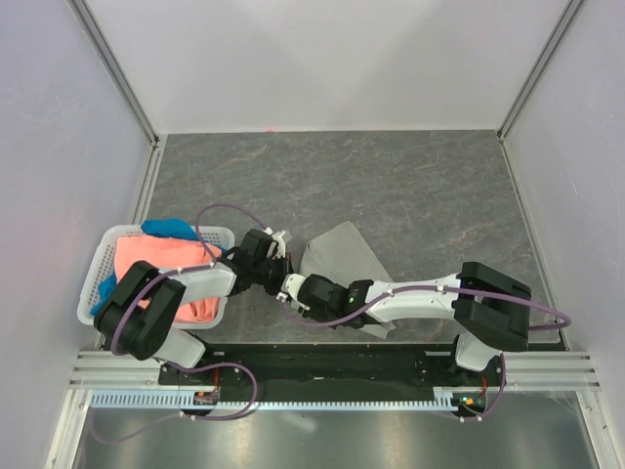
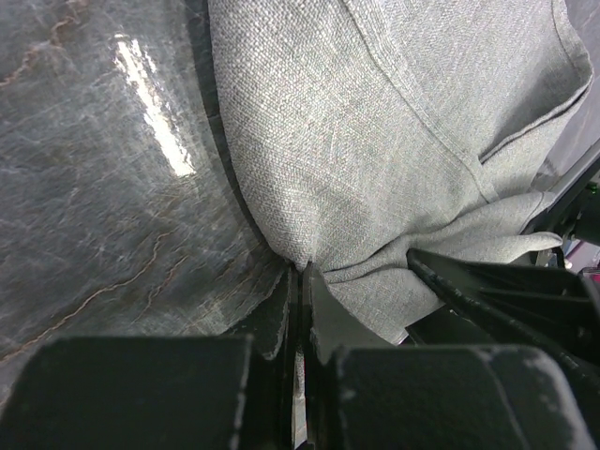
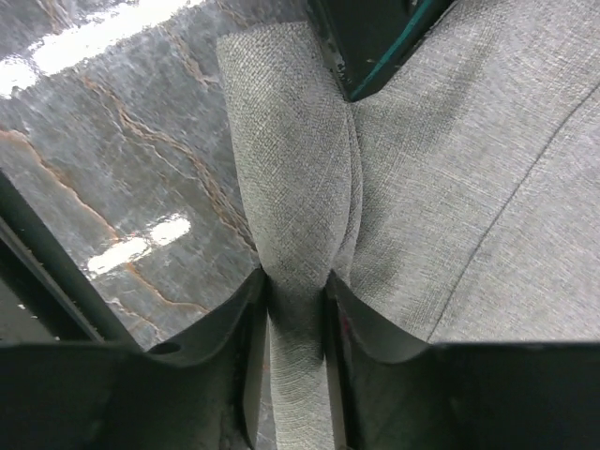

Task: Fold the napkin, place the utensils inside, and roll it up
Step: Roll the napkin with the utensil

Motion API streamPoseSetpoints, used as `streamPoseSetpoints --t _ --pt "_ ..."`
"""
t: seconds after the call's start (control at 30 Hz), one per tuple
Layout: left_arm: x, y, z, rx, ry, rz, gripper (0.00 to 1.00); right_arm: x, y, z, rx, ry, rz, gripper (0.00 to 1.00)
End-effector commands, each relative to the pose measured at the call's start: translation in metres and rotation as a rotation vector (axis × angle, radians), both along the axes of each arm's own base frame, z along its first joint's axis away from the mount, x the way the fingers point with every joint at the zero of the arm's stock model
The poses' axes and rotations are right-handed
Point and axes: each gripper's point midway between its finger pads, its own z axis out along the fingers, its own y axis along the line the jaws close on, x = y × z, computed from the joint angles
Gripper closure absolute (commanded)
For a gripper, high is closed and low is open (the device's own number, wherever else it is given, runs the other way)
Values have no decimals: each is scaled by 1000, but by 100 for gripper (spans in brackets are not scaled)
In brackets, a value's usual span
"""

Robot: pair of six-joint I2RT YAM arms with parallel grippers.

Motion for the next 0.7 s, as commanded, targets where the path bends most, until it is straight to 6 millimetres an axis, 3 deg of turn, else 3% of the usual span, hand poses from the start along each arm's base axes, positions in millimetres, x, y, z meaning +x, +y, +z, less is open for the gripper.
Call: streamPoseSetpoints --t 0.0,0.07,0.1,0.13,0.2,0.27,0.47,0.67 --pt "-6 12 -3 64 -10 -18 79 -22 -2 -17 -11 188 48 69" --pt "-2 17 0 88 -31 9 62 -33 -4 -19 18 277 42 75" --pt "3 17 10 80 -66 23 46 -33 -5 -19 34 309 36 76" --pt "7 21 12 100 -84 47 41 -46 -6 -19 58 382 57 78" --pt "9 26 21 104 -116 74 33 -48 -6 -15 104 446 51 80" --pt "9 33 21 127 -126 103 31 -59 -6 -10 161 544 79 81" --pt "2 46 23 122 -171 156 29 -50 -3 8 317 681 86 82" --pt "-8 37 35 16 -223 114 28 -43 -2 11 431 872 62 83"
